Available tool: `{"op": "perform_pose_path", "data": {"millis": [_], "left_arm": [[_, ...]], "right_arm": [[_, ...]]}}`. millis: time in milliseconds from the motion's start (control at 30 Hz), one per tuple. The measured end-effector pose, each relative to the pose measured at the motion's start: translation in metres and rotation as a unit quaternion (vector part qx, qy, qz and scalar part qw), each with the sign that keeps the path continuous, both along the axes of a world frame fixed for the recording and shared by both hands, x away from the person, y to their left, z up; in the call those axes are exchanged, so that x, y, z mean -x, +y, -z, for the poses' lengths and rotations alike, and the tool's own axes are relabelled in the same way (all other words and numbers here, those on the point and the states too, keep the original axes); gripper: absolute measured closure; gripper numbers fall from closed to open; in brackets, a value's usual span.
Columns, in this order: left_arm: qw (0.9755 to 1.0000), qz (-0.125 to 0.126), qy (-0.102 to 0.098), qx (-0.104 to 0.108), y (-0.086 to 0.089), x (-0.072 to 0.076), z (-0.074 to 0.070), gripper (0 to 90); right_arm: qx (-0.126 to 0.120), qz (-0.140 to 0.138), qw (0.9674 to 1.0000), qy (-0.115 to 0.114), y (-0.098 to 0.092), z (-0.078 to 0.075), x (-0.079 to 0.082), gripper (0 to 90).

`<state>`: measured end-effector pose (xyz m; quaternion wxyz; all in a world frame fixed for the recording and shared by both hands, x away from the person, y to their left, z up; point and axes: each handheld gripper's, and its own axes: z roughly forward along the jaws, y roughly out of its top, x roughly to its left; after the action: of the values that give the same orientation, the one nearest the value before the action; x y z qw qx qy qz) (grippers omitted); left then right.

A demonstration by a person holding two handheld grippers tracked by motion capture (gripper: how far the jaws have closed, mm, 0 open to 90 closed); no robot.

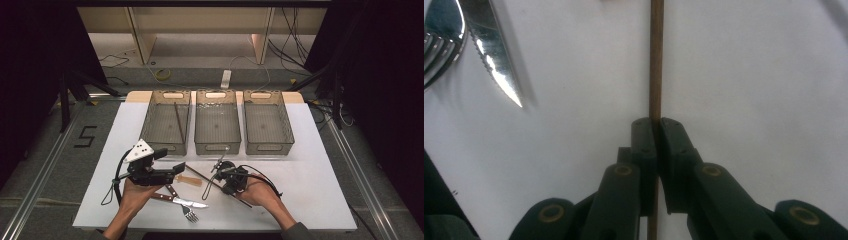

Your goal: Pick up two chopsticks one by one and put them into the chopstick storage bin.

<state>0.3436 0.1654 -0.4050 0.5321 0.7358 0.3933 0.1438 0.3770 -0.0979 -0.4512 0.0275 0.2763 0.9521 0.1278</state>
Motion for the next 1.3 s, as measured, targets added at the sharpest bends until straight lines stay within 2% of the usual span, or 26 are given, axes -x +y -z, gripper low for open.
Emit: {"op": "perform_pose_path", "data": {"millis": [133, 233, 400, 500, 600, 700, 800, 933, 1100, 1233, 1300], "left_arm": [[0.9999, -0.011, 0.009, 0.000, 0.001, -0.001, 0.001, 15.6], [0.9996, -0.019, 0.018, 0.002, 0.001, -0.002, 0.001, 15.7], [0.9993, -0.019, 0.029, 0.016, -0.001, -0.001, -0.001, 15.7], [0.9986, -0.012, 0.041, 0.032, -0.004, -0.001, -0.001, 15.7], [0.9961, -0.005, 0.063, 0.062, -0.009, -0.001, 0.000, 15.7], [0.9958, -0.004, 0.067, 0.062, -0.014, 0.001, -0.001, 15.7], [0.9930, -0.005, 0.082, 0.085, -0.016, -0.001, -0.001, 15.7], [0.9927, -0.011, 0.084, 0.086, -0.021, -0.006, 0.002, 15.7], [0.9877, -0.015, 0.102, 0.118, -0.026, -0.014, 0.006, 16.3], [0.9839, -0.006, 0.113, 0.138, -0.031, -0.018, 0.010, 23.4], [0.9828, -0.001, 0.116, 0.143, -0.033, -0.020, 0.011, 27.3]], "right_arm": [[-0.023, 0.015, 0.9996, -0.007, -0.006, -0.012, 0.000, 86.2], [-0.045, 0.022, 0.9984, -0.025, -0.012, -0.024, -0.001, 86.1], [-0.099, 0.023, 0.9934, -0.053, -0.020, -0.042, 0.003, 86.1], [-0.111, 0.021, 0.9913, -0.068, -0.020, -0.048, 0.007, 86.1], [-0.122, 0.019, 0.9891, -0.081, -0.018, -0.051, 0.009, 86.1], [-0.138, 0.016, 0.9861, -0.091, -0.018, -0.054, 0.011, 86.1], [-0.148, 0.016, 0.9838, -0.101, -0.019, -0.058, 0.013, 86.1], [-0.167, 0.015, 0.9797, -0.110, -0.019, -0.062, 0.014, 86.1], [-0.183, 0.009, 0.9762, -0.116, -0.016, -0.065, 0.017, 86.1], [-0.189, 0.003, 0.9747, -0.119, -0.013, -0.065, 0.020, 86.0], [-0.189, 0.003, 0.9743, -0.122, -0.011, -0.065, 0.020, 86.0]]}}
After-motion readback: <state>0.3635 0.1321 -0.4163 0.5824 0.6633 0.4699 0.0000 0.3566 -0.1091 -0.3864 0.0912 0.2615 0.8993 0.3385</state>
